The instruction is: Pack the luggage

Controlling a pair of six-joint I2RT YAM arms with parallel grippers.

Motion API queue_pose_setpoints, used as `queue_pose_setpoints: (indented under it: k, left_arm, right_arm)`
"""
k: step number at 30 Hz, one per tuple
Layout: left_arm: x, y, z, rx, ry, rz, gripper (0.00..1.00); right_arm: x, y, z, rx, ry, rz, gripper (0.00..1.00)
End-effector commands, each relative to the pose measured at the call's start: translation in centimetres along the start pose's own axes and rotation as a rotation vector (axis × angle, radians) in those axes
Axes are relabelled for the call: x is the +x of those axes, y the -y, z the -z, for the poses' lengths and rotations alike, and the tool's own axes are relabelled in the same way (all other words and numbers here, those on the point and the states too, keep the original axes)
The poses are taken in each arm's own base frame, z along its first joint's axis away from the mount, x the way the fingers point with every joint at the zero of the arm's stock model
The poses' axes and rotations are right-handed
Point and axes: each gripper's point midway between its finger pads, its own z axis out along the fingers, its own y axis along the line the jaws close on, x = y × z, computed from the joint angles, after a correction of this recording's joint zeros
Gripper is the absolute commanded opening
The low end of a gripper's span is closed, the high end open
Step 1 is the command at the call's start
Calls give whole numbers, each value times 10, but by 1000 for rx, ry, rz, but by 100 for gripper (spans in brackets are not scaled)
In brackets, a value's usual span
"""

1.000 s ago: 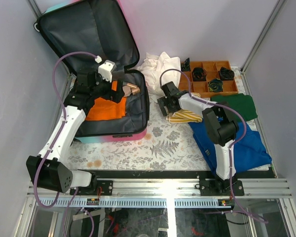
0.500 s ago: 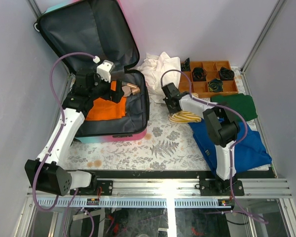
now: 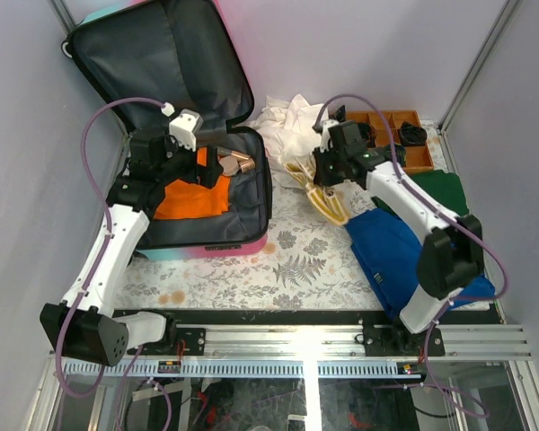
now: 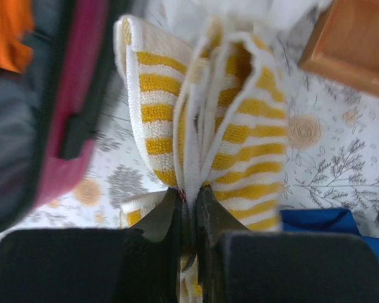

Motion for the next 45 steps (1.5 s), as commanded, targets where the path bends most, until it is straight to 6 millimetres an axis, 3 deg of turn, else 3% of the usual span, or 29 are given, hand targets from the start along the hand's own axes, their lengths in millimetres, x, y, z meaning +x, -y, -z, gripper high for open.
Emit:
queue_pose_setpoints:
  k: [1,5,11,18,24,28,36,45]
  left_arm:
    - [-4,-8,5,-34,35,46,100]
    - [-4,-13,8,-45,37,78,100]
    - [-3,-25,11,-73,50,129,100]
    - [0,-44,15,-105,66,203,100]
    - [-1,-53,17,-118,81,235,100]
    - [-2,-57,17,-123,86,241,100]
    - [-7,-62,20,-137,105,234,100]
    - [4,-64,17,-140,90,235,100]
  right_arm:
    - [-67,-37,74,-138,224,-13,0]
    - [-93,-54,100,-206,294,-85,0]
    - [-113,-96,102,-273,314,-150,0]
    - [-116,-144,52,-219,328,-176,0]
    - [-90,-198,-2,-252,269,-205,0]
    - [-72,-218,-34,-258,230,-227,0]
    - [-61,-234,-78,-266,204,-268,0]
    - [-62,-253,-110,-279,193,-312,0]
